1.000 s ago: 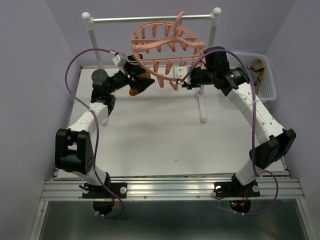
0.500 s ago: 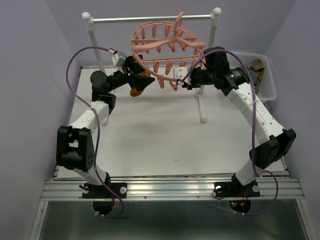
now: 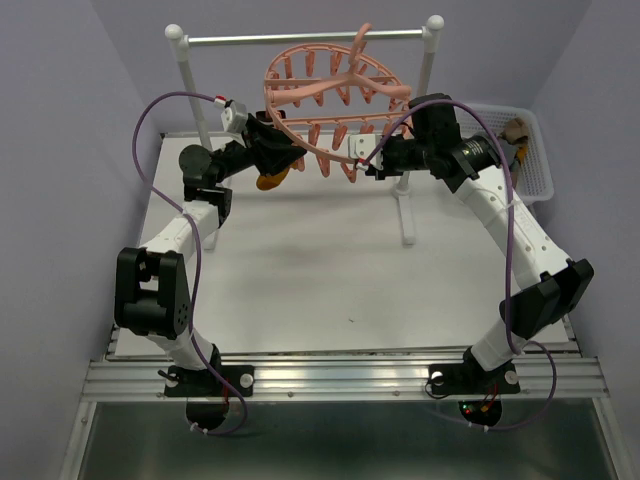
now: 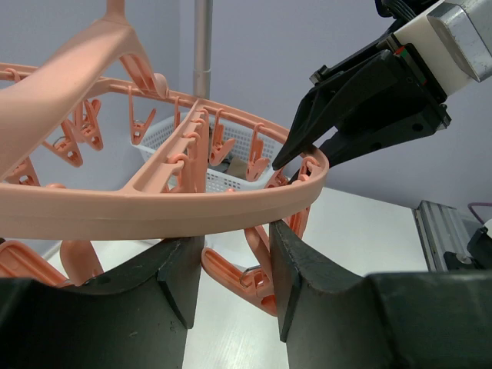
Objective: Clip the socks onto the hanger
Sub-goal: Open the clamp at the hanger.
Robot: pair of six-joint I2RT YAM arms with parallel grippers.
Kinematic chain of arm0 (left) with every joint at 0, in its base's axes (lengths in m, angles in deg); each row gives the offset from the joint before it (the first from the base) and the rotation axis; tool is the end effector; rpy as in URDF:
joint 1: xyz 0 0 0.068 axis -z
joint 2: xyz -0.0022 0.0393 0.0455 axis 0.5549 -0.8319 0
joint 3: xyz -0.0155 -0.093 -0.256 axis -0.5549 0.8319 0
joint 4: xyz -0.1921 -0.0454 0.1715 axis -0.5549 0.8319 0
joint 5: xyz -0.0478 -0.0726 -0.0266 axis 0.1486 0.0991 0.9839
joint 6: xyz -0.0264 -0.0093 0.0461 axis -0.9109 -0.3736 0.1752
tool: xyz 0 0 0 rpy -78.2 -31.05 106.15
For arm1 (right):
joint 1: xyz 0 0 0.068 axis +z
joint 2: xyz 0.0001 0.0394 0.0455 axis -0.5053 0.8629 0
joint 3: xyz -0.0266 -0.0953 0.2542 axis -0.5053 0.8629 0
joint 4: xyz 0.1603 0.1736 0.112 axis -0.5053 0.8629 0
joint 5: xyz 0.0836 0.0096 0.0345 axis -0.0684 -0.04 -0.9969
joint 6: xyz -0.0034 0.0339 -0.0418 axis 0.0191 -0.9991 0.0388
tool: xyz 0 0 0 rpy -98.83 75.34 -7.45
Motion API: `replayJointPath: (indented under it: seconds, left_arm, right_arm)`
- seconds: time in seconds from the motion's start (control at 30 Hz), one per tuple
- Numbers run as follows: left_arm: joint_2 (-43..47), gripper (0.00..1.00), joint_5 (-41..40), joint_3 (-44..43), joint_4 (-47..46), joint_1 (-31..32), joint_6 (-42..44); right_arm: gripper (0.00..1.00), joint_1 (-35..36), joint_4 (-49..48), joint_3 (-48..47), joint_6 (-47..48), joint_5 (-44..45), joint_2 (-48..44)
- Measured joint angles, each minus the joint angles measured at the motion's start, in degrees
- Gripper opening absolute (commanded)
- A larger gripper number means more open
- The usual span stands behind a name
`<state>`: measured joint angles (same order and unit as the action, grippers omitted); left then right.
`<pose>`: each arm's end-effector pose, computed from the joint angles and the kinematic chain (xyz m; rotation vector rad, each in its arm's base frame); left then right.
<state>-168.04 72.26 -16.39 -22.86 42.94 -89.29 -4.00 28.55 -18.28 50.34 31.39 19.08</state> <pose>0.3338 -0.0857 0.3740 0.8585 1.0086 -1.0848 0.3065 0.1712 0.4272 -1.7146 1.1785 0.1042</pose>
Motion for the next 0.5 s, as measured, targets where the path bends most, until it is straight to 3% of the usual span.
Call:
replayJointPath:
  seconds: [0.2, 0.5]
  left_arm:
    - [0.13, 0.24, -0.13, 0.0, 0.74, 0.02, 1.36]
    - [2.69, 0.18, -3.91, 0.0, 9.22, 0.11, 6.03]
  right_arm:
    - [0.23, 0.0, 0.22, 0.09, 0.0, 0.17, -0.22]
    - [0.24, 0.0, -0.22, 0.28, -0.17, 0.92, -0.37]
